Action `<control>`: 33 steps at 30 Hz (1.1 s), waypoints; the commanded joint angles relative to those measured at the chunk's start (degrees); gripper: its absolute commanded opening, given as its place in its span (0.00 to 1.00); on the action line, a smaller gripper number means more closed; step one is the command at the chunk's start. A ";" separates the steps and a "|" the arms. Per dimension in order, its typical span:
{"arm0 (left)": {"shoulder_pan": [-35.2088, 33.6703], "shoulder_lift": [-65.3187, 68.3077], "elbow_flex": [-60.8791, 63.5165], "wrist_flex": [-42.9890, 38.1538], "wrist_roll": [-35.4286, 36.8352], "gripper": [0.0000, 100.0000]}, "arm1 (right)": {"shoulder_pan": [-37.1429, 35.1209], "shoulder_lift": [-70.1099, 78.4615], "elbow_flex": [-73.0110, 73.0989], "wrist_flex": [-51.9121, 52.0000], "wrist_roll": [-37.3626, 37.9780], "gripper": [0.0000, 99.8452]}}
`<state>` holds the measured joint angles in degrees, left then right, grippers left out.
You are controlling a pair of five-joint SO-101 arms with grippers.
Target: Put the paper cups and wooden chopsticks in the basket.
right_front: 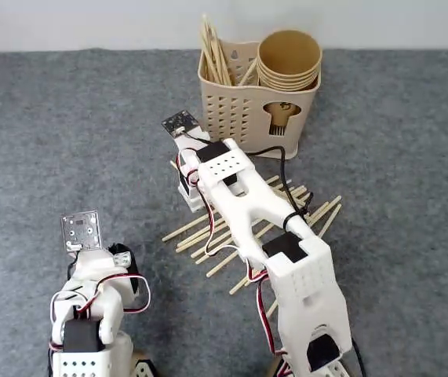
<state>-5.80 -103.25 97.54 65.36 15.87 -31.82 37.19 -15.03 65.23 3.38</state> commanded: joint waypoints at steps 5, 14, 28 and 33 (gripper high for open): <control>-0.09 -0.79 -1.10 0.18 -0.26 0.01 | 1.80 0.57 -2.02 1.19 1.14 0.10; -0.09 -0.79 -1.10 0.18 -0.26 0.01 | 1.45 -2.51 -2.02 2.95 1.14 0.01; -0.09 -0.79 -1.10 0.18 -0.26 0.01 | 1.36 -24.57 -2.20 14.99 0.79 0.01; -0.09 -0.79 -1.10 0.18 -0.26 0.01 | 1.36 -34.68 -2.29 14.64 0.79 0.01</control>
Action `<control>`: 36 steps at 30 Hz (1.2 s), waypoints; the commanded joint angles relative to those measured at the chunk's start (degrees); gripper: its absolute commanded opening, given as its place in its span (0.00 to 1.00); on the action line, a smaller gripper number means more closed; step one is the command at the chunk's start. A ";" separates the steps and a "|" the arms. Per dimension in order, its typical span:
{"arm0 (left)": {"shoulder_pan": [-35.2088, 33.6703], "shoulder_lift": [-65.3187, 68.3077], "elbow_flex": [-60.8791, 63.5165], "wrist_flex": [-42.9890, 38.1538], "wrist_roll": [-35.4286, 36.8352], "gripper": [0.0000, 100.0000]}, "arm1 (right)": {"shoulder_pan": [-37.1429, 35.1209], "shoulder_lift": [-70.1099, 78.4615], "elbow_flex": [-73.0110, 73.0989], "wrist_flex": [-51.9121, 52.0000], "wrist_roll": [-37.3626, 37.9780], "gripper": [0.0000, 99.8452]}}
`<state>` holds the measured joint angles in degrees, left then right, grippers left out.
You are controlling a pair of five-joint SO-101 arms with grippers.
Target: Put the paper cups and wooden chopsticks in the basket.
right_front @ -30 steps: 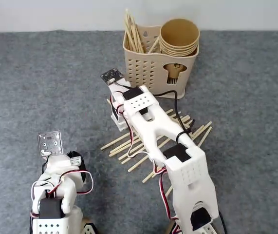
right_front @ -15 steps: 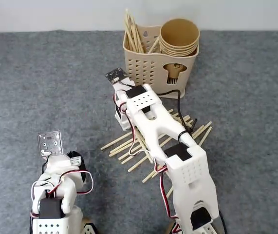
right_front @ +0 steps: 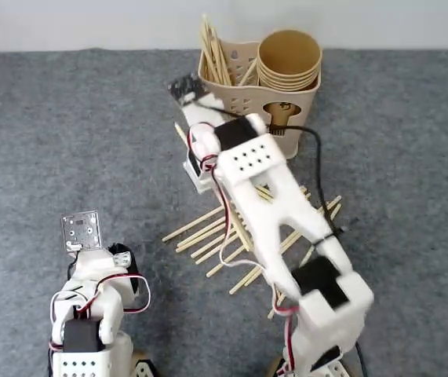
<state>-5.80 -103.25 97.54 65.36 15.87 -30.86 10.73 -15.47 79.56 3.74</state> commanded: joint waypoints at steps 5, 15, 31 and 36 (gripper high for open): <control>-0.09 -0.79 -1.10 0.18 -0.26 0.01 | -0.40 -15.96 -1.85 -1.71 0.26 0.01; -0.09 -0.79 -1.10 0.18 -0.26 0.01 | 0.04 -22.90 -1.58 -16.66 -5.63 0.01; -0.09 -0.79 -1.10 0.18 -0.26 0.01 | 9.36 -15.52 4.40 -64.66 -5.36 0.01; -0.09 -0.79 -1.10 0.18 -0.26 0.01 | 11.74 -8.13 4.40 -76.70 -5.36 0.01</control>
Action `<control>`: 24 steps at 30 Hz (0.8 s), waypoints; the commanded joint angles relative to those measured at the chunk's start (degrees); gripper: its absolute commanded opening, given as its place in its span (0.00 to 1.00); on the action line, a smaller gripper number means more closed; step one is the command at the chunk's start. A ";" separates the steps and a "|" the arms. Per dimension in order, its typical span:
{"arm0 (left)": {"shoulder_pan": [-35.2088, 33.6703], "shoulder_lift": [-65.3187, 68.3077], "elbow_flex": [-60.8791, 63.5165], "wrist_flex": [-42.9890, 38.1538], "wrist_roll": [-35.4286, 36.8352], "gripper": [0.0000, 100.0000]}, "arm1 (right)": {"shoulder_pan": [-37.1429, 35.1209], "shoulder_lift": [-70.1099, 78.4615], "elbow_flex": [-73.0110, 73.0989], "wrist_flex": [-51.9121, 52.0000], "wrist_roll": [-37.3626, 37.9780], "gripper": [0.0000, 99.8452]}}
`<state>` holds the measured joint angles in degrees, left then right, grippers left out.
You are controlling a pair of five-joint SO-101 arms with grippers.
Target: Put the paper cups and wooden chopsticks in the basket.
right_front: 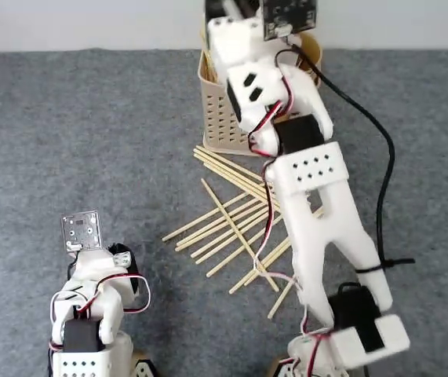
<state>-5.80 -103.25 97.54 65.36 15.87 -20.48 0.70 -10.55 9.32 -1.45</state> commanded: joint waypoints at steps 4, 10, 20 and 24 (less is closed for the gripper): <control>-0.09 -0.79 -1.10 0.18 -0.26 0.01 | 1.54 7.69 -0.53 -9.80 0.00 0.01; -0.09 -0.79 -1.10 0.18 -0.26 0.01 | 1.36 13.05 2.37 -17.36 9.23 0.01; 0.00 -0.79 -1.10 0.18 -0.26 0.01 | -0.66 2.77 18.11 -20.26 13.27 0.12; 0.00 -0.79 -1.10 0.18 -0.26 0.01 | -0.48 -4.70 24.09 -19.56 13.27 0.11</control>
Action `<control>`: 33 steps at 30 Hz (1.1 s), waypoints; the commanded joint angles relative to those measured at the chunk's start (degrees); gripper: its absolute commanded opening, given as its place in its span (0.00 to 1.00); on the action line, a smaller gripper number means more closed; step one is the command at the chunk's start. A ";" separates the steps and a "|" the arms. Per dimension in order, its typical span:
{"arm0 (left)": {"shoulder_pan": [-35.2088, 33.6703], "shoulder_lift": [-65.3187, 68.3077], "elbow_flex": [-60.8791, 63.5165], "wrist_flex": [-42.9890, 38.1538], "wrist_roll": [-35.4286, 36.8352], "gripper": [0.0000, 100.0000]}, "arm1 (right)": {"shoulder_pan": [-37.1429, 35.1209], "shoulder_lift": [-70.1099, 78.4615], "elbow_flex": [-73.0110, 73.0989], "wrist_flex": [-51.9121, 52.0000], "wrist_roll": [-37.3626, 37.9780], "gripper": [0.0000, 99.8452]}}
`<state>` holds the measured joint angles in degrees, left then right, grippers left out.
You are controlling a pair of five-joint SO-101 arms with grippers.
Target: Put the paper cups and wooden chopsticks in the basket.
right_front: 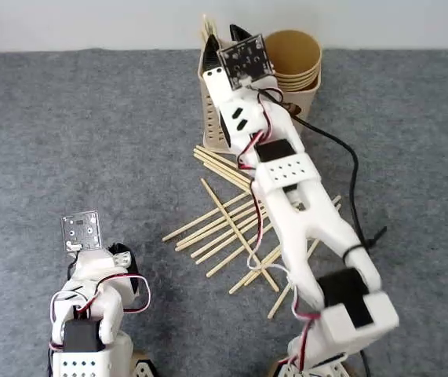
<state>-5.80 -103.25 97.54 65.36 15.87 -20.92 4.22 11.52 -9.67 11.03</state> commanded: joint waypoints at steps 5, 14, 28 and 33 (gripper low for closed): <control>0.00 -0.79 -1.10 0.18 -0.26 0.01 | -1.80 -18.59 10.99 11.30 -0.79 0.10; -0.09 -0.79 -1.10 0.18 -0.26 0.01 | -4.53 -24.31 13.19 42.95 -15.56 0.10; -0.09 -0.79 -1.10 0.18 -0.26 0.01 | -11.03 -5.49 12.84 48.13 -15.12 0.10; -0.09 -0.79 -1.10 0.18 -0.26 0.01 | -11.30 1.10 8.00 48.66 -15.12 0.10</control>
<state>-5.80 -103.25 97.54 65.36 15.87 -31.82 4.04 24.88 38.68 -3.74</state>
